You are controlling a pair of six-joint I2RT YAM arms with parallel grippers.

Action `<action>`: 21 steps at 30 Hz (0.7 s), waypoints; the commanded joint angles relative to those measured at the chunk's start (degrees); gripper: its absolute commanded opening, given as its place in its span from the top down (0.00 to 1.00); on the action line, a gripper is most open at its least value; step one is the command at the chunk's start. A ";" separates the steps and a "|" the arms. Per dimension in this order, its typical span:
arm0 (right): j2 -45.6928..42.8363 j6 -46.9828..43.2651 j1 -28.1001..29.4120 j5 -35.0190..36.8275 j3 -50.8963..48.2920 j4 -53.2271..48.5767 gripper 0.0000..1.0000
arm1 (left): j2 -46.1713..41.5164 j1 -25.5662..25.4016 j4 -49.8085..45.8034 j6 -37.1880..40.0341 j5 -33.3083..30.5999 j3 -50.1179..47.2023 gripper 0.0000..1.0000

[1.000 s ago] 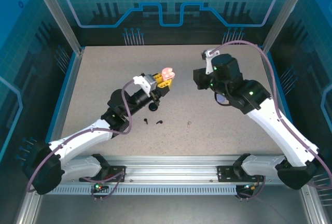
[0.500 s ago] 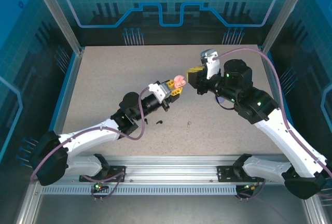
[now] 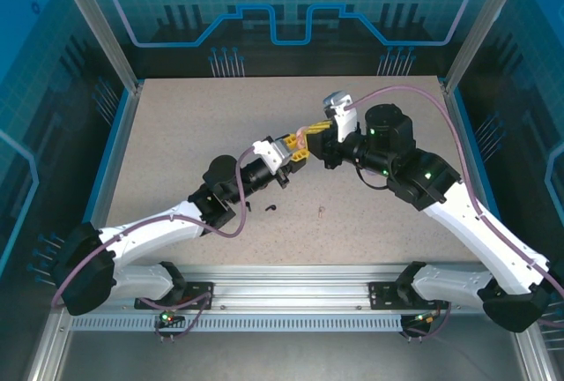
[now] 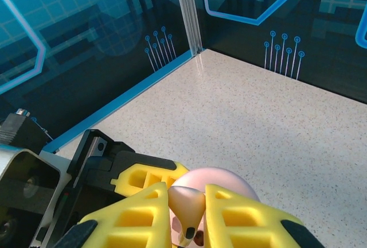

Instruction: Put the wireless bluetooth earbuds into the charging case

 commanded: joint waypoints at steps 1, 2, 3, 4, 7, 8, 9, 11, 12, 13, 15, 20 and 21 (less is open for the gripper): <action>0.27 -1.06 0.73 1.00 -0.75 0.04 0.84 | -0.48 -0.52 0.60 1.39 -0.56 2.03 1.00; 0.37 -1.09 0.65 1.16 -0.75 -0.08 0.84 | -0.53 -0.52 0.58 1.41 -0.63 2.08 1.00; 0.48 -1.19 0.65 1.35 -0.75 -0.18 0.84 | -0.53 -0.60 0.49 1.33 -0.63 2.14 1.00; 0.67 -1.23 0.63 1.60 -0.75 -0.40 0.84 | -0.56 -0.61 0.35 1.44 -0.64 2.14 1.00; 0.98 -1.36 0.60 1.98 -0.85 -1.00 0.85 | -0.73 -0.63 0.26 1.69 -0.71 2.19 1.00; 1.14 -1.43 0.64 1.98 -0.85 -1.23 0.85 | -0.80 -0.61 0.26 1.73 -0.77 2.22 1.00; 1.16 -1.46 0.64 2.16 -0.92 -1.33 0.85 | -0.80 -0.63 0.32 1.74 -0.81 2.17 1.00; 1.11 -1.43 0.63 2.79 -1.25 -1.41 0.85 | -0.88 -0.67 0.25 1.83 -0.79 2.23 1.00; 1.15 -1.42 0.59 3.06 -1.35 -1.58 0.85 | -0.91 -0.64 0.25 1.94 -0.81 2.23 1.00; 1.15 -1.53 0.64 3.32 -1.44 -1.75 0.85 | -0.97 -0.64 0.32 2.03 -0.86 2.17 1.00; 1.07 -1.68 0.53 3.52 -1.62 -1.90 0.85 | -1.06 -0.61 0.28 2.22 -0.94 2.31 1.00; 0.89 -1.78 0.20 3.31 -1.89 -2.45 0.86 | -1.24 -0.63 0.24 2.38 -1.04 2.39 1.00; 0.97 -1.87 0.20 2.94 -1.89 -2.54 0.86 | -1.23 -0.64 0.17 2.48 -1.07 2.41 1.00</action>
